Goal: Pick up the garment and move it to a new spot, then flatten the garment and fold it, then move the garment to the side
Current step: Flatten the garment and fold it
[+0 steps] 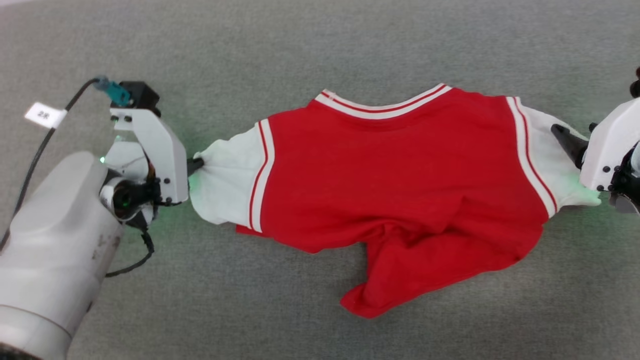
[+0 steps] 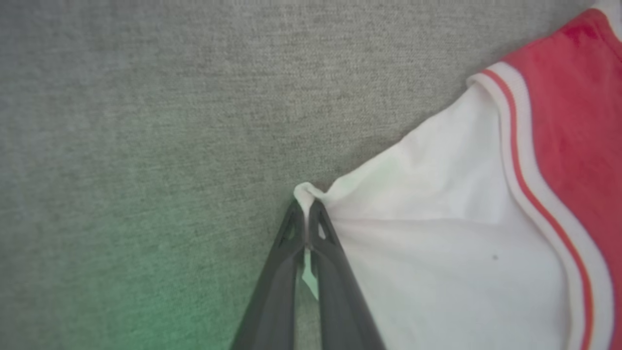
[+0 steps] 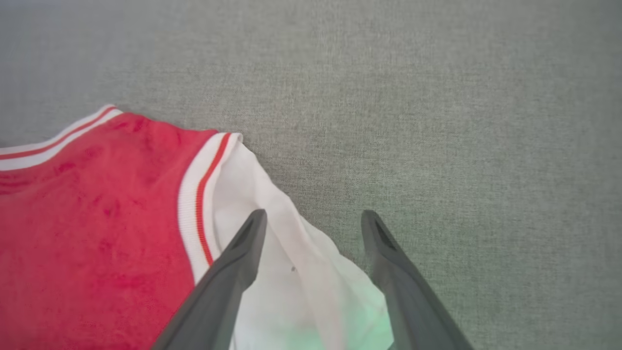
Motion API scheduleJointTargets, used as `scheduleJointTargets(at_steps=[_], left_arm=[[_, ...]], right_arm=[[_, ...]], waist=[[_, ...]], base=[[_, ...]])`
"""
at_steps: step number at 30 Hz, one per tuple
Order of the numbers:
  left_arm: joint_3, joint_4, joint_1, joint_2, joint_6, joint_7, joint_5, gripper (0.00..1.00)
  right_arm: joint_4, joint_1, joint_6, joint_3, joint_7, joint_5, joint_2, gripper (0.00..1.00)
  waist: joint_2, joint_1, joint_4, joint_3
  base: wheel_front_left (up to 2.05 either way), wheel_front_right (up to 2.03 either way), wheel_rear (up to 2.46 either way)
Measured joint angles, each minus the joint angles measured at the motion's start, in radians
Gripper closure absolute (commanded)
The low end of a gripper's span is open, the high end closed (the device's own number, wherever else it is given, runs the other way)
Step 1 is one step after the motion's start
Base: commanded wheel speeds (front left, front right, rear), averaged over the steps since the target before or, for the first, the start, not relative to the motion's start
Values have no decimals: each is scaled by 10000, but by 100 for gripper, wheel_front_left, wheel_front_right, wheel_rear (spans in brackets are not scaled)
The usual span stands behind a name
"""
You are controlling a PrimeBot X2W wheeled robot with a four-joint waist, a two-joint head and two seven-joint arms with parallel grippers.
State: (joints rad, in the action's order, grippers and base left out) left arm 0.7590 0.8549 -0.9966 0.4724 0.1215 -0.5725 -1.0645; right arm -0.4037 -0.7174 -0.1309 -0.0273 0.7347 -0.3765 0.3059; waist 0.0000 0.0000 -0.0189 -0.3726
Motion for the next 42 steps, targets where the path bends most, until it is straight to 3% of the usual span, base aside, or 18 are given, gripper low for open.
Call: scheduleJointTargets(at_steps=[7, 8, 10, 26, 33, 42], left_arm=[[105, 125, -278, -257, 94, 113, -6, 100], [128, 138, -305, -278, 104, 138, -6, 100], [157, 173, -356, -320, 107, 159, -23, 100], [765, 337, -828, -245, 100, 50, -96, 100], [974, 203, -1762, -96, 94, 117, -52, 100], [1012, 119, -3615, -79, 92, 1244, 355, 100]], right_arm=[[-1204, -593, 0, 203, 667, 188, 75, 0], [-1344, -711, 0, 199, 688, 219, 79, 24], [-1597, -882, 0, 211, 757, 288, 73, 100], [-2844, -2402, -4, -391, 1172, 117, -393, 100], [-2721, -3113, -4, -221, 219, 6, -593, 100], [-2809, -4603, -4, 773, -2033, 221, -721, 100]], waist=[[0, 0, -295, -259], [0, 0, -328, -285], [0, 0, -380, -329], [0, 0, -260, 167], [0, 0, -140, 957], [0, 0, 42, 2267]], base=[[0, 0, 0], [0, 0, 0], [0, 0, 0], [0, 0, 0], [0, 0, 0], [0, 0, 0]])
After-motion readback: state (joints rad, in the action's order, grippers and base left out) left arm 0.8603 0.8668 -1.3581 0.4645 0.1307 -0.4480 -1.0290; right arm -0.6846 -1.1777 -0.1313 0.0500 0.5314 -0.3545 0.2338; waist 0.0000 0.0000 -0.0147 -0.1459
